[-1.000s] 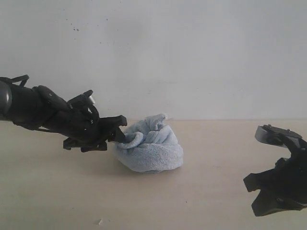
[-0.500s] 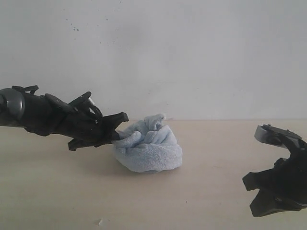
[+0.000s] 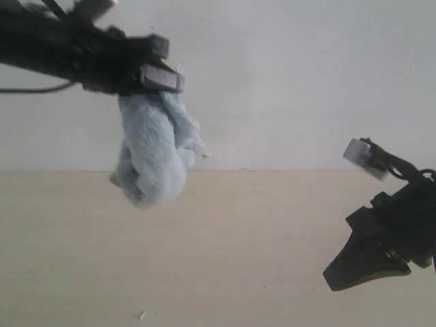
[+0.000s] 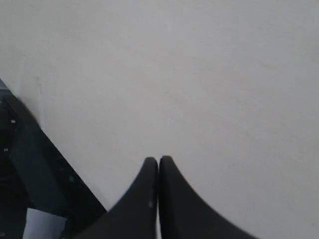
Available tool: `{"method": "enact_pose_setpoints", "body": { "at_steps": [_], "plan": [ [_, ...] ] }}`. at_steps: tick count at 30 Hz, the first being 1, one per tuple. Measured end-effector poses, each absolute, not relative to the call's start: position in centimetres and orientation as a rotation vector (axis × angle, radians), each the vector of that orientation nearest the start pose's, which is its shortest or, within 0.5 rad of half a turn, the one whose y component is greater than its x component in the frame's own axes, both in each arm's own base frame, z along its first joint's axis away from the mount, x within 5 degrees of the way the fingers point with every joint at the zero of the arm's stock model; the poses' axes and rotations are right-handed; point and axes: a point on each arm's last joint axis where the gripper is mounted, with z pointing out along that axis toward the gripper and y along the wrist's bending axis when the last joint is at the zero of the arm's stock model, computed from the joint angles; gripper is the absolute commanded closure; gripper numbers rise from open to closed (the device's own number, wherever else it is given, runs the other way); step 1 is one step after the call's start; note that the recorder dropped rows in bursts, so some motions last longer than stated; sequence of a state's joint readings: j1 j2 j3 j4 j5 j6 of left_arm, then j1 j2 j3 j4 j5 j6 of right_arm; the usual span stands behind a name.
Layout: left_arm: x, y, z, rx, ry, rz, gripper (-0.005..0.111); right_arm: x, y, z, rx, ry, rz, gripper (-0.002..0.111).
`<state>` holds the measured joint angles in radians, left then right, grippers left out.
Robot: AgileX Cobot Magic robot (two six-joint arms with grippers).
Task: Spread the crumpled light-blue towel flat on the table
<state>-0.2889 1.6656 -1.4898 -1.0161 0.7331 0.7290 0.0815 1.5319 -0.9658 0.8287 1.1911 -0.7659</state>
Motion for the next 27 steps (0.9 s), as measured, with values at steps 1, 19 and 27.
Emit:
{"method": "enact_pose_setpoints", "body": {
  "at_steps": [1,19,27],
  "plan": [
    [33.4,-15.3,37.8,0.552,2.029,-0.872,0.103,25.6,8.4,25.1,-0.665,2.674,1.084,0.109],
    [15.4,-8.4,39.6,0.901,2.094,-0.449,0.103,19.9,15.5,28.2,-1.067,2.574,1.02,0.066],
    [15.1,-7.9,37.5,0.903,2.134,-0.39,0.103,17.9,17.7,28.2,-1.205,2.569,1.057,0.053]
  ]
}}
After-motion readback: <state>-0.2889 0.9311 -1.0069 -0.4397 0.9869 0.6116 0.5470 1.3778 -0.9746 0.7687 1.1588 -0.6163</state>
